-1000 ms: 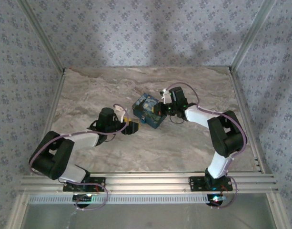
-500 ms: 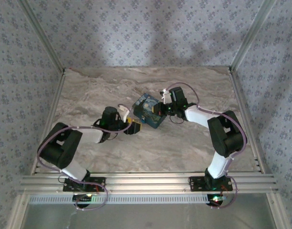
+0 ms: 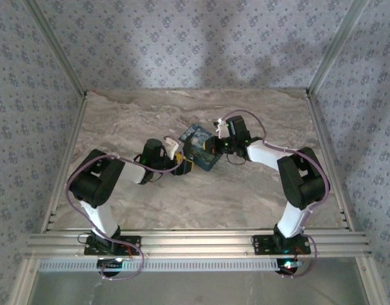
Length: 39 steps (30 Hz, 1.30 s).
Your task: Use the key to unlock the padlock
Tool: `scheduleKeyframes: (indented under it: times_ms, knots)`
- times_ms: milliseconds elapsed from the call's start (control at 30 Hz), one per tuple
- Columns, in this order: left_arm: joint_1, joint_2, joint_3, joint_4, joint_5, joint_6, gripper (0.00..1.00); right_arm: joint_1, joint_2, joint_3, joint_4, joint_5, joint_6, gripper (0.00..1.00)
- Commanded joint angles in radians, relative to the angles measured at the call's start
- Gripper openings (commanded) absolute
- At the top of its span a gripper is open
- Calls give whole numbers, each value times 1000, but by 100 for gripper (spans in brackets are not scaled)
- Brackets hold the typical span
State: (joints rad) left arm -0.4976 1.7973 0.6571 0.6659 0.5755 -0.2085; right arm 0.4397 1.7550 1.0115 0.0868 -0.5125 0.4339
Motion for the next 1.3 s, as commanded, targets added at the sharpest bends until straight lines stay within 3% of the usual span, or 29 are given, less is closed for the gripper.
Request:
scheduleKeyframes:
  times_ms: [0, 300, 633, 1267]
  knots:
    - [1, 28, 30, 40, 9, 29, 69, -3, 40, -20, -138, 43, -3, 0]
    - [-26, 86, 75, 16, 3, 38, 66, -2, 38, -19, -144, 42, -7, 0]
    - [-92, 100, 93, -37, -153, 50, 61, -1, 27, -29, -140, 45, -4, 0]
    - [-146, 113, 131, -94, -213, 54, 46, 1, 19, -38, -137, 52, -3, 0]
